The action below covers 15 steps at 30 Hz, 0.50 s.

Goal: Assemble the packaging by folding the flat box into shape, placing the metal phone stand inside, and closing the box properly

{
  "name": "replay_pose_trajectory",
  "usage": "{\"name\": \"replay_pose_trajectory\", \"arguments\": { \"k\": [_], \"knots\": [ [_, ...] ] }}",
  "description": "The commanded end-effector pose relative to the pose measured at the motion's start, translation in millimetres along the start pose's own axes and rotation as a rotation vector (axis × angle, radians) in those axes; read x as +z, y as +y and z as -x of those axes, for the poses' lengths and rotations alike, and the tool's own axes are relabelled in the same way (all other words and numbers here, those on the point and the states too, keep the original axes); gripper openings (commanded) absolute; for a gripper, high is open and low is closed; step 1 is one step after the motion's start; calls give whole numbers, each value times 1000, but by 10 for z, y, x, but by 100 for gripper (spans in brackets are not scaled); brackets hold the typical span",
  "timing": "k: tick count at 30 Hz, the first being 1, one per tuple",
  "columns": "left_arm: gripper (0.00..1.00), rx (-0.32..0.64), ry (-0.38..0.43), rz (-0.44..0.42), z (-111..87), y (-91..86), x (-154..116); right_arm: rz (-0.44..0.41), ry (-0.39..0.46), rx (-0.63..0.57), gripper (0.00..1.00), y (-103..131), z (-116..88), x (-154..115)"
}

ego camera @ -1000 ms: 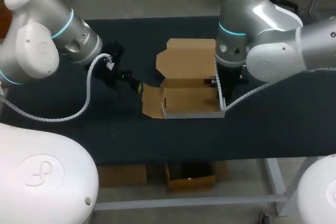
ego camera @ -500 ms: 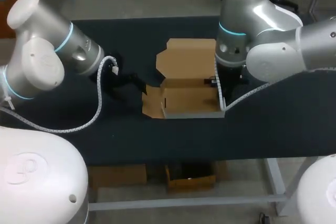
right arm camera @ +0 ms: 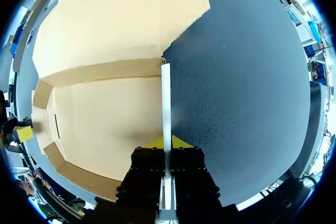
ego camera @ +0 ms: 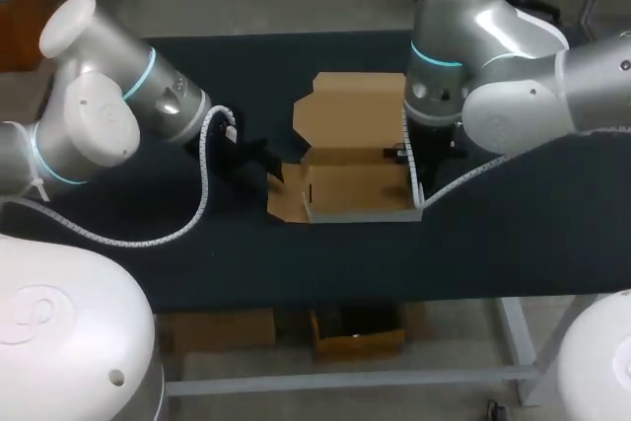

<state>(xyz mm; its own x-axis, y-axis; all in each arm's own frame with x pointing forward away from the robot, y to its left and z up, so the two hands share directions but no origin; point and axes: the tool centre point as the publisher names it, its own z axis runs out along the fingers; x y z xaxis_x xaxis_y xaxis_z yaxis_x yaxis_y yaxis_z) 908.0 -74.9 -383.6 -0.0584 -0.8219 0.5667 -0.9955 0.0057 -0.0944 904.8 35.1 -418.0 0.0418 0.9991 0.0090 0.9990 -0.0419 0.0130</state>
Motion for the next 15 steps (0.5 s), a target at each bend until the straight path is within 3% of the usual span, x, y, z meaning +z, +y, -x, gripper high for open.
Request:
{"name": "replay_pose_trajectory", "arguments": {
  "k": [1, 7, 12, 15],
  "knots": [
    [49, -14, 10, 17, 20, -92, 96, -1, 0, 0, 0, 1, -2, -4],
    [35, -43, 15, 25, 15, -123, 143, -1, 0, 0, 0, 1, -2, -4],
    [32, -45, -25, 35, -84, -91, 140, -1, 0, 0, 0, 1, -2, -4],
    [22, -47, -56, 31, -151, -76, 123, -1, 0, 0, 0, 1, -2, -4]
  ]
}}
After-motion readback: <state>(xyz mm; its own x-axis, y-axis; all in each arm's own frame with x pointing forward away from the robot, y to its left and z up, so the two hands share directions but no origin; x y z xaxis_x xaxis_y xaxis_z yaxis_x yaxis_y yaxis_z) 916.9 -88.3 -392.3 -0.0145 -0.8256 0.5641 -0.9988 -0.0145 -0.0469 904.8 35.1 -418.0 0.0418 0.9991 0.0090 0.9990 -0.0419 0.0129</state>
